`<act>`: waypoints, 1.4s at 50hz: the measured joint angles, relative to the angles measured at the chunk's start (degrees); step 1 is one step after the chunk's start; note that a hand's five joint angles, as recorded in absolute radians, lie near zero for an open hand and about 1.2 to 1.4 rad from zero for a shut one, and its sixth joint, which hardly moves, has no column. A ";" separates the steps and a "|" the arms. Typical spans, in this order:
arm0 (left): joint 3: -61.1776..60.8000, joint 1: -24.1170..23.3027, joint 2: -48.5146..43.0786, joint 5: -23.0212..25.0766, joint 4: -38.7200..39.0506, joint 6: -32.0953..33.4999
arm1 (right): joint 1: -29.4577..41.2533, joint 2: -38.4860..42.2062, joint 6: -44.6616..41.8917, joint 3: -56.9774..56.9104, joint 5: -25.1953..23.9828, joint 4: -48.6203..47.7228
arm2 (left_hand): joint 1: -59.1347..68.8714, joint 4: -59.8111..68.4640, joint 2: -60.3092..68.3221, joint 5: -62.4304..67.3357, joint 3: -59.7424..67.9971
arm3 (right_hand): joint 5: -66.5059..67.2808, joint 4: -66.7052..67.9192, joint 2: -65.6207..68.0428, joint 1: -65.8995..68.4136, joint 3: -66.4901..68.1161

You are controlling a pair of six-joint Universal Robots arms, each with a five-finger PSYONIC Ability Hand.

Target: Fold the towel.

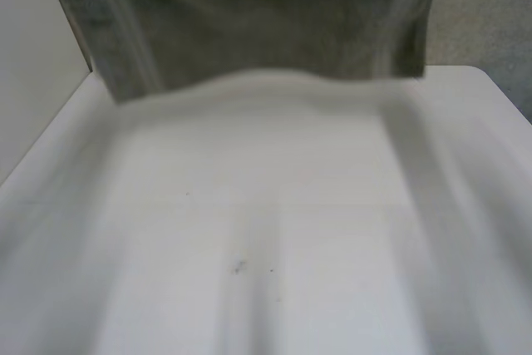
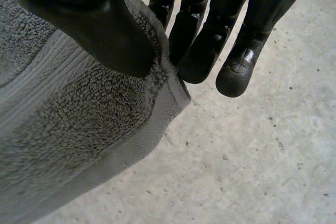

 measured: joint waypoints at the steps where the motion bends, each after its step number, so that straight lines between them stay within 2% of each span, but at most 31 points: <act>1: -1.02 0.02 0.33 0.01 0.59 -1.40 | -0.05 -0.66 0.88 1.97 -0.14 -0.71 | 0.00 0.00 0.00 0.00 0.00 | 0.00 0.00 0.00 0.00 0.00; 7: -11.53 0.50 0.41 0.70 2.31 -4.23 | -0.23 -2.12 1.60 12.72 -1.22 1.18 | 0.00 0.00 0.00 0.00 0.00 | 0.00 0.00 0.00 0.00 0.05; 15: -29.59 1.25 -4.03 3.52 7.16 -3.64 | -0.28 -0.93 -4.58 31.50 -5.80 5.05 | 0.00 0.01 0.01 0.02 0.01 | 0.00 0.00 0.00 0.00 0.05; 22: -42.22 1.79 -10.94 7.61 14.67 -0.45 | -0.33 2.98 -12.85 46.27 -7.92 2.19 | 0.00 0.01 0.01 0.03 0.01 | 0.00 0.00 0.00 0.00 0.05; 29: -48.28 3.26 -12.59 8.48 15.71 5.73 | -1.49 3.80 -16.74 53.16 -7.48 0.64 | 0.00 0.02 0.01 0.04 0.01 | 0.00 0.00 0.00 0.00 0.05; 34: -52.97 5.25 -7.92 8.47 12.72 11.33 | -3.73 -1.45 -17.27 55.92 -7.13 3.35 | 0.00 0.01 0.01 0.04 0.01 | 0.00 0.00 0.00 0.00 0.05; 43: -64.01 8.56 10.46 8.97 2.58 19.61 | -8.85 -15.92 -21.31 60.08 -7.60 21.83 | 0.00 0.02 0.01 0.04 0.01 | 0.00 0.00 0.00 0.00 0.05; 48: -69.59 9.81 23.93 13.62 -2.98 20.99 | -10.74 -22.61 -28.83 62.38 -8.02 31.87 | 0.00 0.02 0.01 0.04 0.01 | 0.04 0.00 0.00 0.00 0.05; 54: -70.05 11.47 28.68 20.63 -2.65 20.60 | -10.93 -23.84 -32.01 61.36 -7.78 30.64 | 0.00 0.01 0.01 0.04 0.01 | 0.04 0.00 0.00 0.00 0.05; 59: -64.69 10.93 21.18 21.94 0.60 19.69 | -9.76 -17.63 -30.85 56.58 -6.53 25.65 | 0.00 0.01 0.01 0.05 0.01 | 0.05 0.00 0.00 0.00 0.06; 63: -55.35 7.73 8.87 19.02 2.24 19.23 | -7.31 -9.36 -28.58 49.82 -3.91 22.74 | 0.00 0.02 0.01 0.04 0.01 | 0.09 0.00 0.00 0.00 0.05; 67: -42.37 3.78 -4.85 13.63 2.72 18.75 | -4.51 0.31 -25.02 40.49 -0.35 20.40 | 0.00 0.02 0.01 0.05 0.01 | 0.09 0.00 0.00 0.00 0.06; 70: -34.72 2.01 -11.55 10.51 2.76 18.05 | -3.03 5.64 -22.73 34.70 1.33 18.80 | 0.00 0.02 0.01 0.04 0.01 | 0.13 0.00 0.00 0.00 0.06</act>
